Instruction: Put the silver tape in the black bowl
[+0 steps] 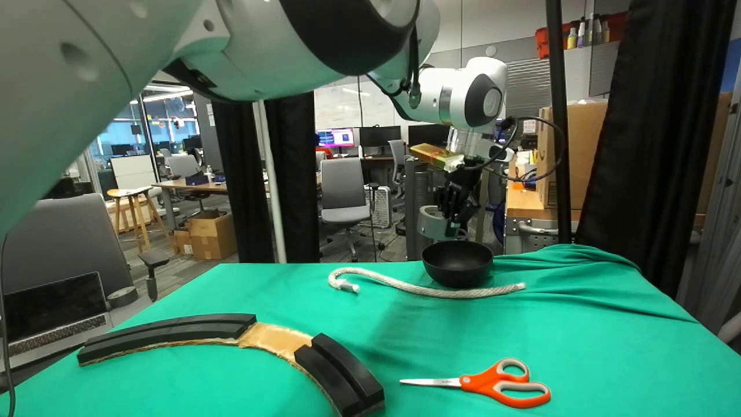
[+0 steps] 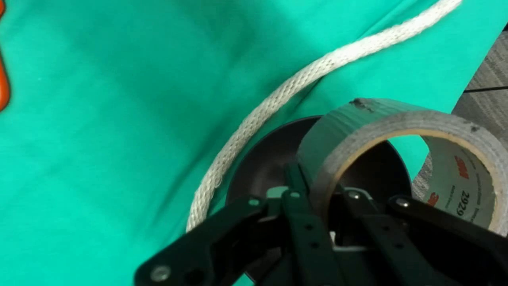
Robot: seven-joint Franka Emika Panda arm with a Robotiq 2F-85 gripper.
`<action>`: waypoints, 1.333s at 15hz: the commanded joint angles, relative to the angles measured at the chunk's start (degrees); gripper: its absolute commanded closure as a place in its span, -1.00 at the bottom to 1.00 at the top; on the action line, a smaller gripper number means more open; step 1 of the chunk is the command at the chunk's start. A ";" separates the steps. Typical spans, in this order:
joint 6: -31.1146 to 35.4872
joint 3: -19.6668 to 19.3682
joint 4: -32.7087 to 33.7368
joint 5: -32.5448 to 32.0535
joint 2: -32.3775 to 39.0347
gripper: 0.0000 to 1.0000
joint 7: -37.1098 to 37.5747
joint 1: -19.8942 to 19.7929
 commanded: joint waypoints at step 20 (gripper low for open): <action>-4.43 0.06 12.40 0.24 8.75 -0.64 1.11 -1.29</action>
